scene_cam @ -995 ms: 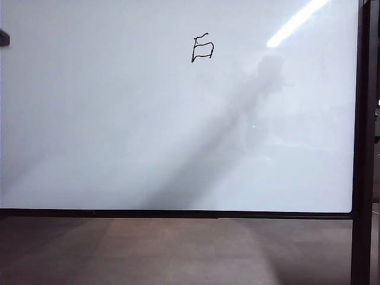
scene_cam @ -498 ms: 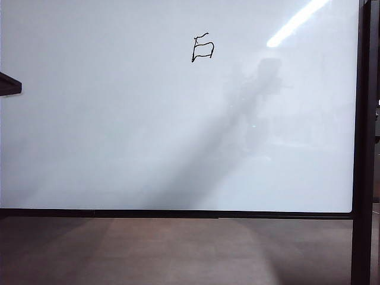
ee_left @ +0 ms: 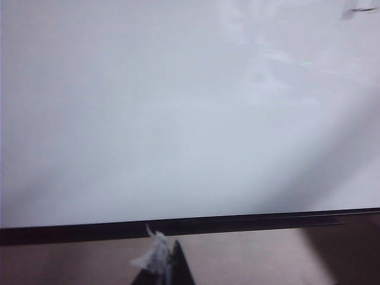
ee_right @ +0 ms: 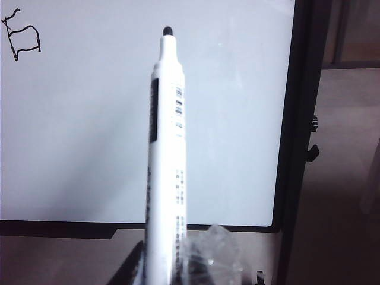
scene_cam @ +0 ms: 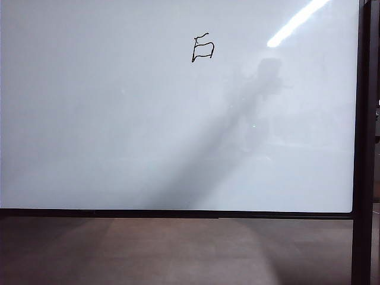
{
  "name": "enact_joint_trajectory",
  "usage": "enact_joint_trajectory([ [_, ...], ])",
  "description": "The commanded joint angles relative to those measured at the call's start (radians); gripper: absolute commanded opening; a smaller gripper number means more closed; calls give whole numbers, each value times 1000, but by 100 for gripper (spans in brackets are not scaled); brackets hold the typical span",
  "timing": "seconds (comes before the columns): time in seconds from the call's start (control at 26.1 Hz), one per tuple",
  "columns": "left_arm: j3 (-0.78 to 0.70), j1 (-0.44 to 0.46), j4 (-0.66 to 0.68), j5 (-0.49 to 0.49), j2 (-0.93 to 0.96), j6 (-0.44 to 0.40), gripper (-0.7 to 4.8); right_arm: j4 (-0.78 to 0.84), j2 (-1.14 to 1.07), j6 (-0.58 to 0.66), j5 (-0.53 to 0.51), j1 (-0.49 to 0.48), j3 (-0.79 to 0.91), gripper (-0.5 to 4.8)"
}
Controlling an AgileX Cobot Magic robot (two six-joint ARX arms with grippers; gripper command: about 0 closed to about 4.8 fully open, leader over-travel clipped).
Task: Reach to the right to find the marker pen, pick it up, and write the number 6 on the whiteboard.
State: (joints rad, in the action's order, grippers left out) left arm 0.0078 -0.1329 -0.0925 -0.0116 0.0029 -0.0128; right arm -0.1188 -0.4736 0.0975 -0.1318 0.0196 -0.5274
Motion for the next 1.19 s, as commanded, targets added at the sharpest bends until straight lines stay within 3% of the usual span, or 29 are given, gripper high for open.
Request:
enact_joint_trajectory([
  [0.04,1,19,32,-15,1,-55,-6,14,2,3,0,1,-4,54],
  [0.31,1,17,38,-135,1,-59,0,14,2,3,0,1,-4,54],
  [0.88,1,17,43,-134,1,-59,0,27,33,3,0,0,25,54],
  [1.19,1,17,47,-134,1,-59,-1,56,389,5,63,-4,371,54],
])
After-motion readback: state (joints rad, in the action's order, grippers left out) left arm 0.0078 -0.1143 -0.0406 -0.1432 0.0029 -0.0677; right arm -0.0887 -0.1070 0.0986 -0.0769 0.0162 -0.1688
